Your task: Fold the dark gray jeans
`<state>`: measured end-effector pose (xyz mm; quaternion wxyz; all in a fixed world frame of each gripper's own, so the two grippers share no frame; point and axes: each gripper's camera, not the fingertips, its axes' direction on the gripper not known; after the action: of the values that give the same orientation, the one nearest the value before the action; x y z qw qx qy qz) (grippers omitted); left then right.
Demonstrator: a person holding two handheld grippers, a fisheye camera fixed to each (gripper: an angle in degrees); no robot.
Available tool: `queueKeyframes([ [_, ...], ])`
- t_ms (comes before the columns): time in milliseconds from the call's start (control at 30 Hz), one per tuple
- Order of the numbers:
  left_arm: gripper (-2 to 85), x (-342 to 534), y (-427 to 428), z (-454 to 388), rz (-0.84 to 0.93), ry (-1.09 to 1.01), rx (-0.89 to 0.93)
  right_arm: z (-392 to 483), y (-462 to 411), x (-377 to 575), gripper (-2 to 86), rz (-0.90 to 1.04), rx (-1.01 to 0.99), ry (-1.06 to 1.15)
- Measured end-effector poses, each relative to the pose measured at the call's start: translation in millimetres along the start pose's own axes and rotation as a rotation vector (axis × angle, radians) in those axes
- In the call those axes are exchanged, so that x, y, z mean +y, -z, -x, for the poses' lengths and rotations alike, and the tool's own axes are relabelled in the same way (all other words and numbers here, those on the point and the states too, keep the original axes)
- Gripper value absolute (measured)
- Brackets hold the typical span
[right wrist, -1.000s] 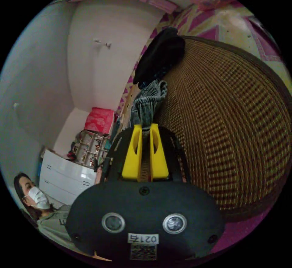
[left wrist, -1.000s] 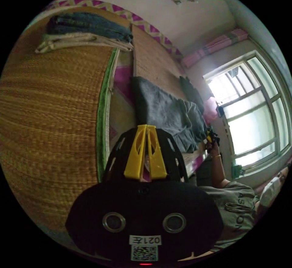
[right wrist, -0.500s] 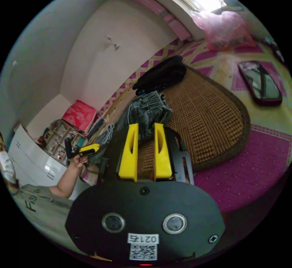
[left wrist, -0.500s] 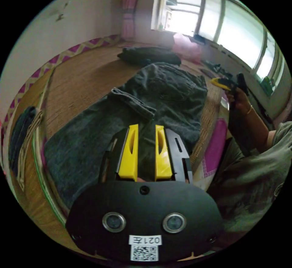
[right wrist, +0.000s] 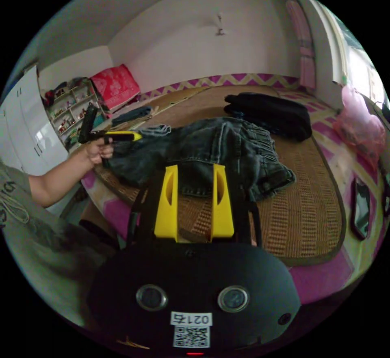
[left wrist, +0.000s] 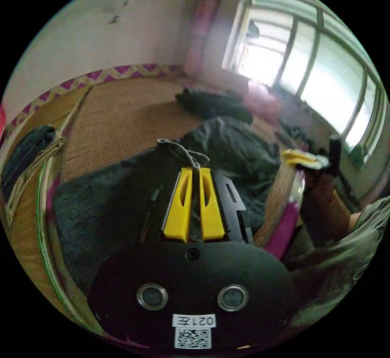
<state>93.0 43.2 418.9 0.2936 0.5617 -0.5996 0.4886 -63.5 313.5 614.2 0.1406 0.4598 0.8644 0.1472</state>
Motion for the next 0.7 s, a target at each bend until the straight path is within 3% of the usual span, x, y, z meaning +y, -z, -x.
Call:
queueKeyframes([
  [133, -0.3, -4.2, 119.4, 73.7, -0.192, 0.142, -0.061, 24.8, -12.6, -14.8, 11.5, 0.003, -0.015, 0.056],
  [200, -0.5, 8.0, 197.5, 130.4, -0.259, 0.244, -0.185, 39.1, -23.8, -20.4, 10.6, 0.013, -0.005, 0.083],
  [400, -0.6, 89.1, 311.6, 275.5, -0.305, 0.685, -0.471, 76.5, -64.6, -39.1, 6.8, 0.128, 0.029, 0.161],
  [567, -0.4, 129.6, 323.5, 343.1, -0.259, 0.878, -0.333, 114.7, -118.7, -59.0, 5.7, 0.367, 0.140, 0.269],
  [700, -0.2, 123.6, 343.4, 354.5, -0.280, 0.872, -0.286, 120.6, -123.4, -69.9, 5.8, 0.369, 0.127, 0.257],
])
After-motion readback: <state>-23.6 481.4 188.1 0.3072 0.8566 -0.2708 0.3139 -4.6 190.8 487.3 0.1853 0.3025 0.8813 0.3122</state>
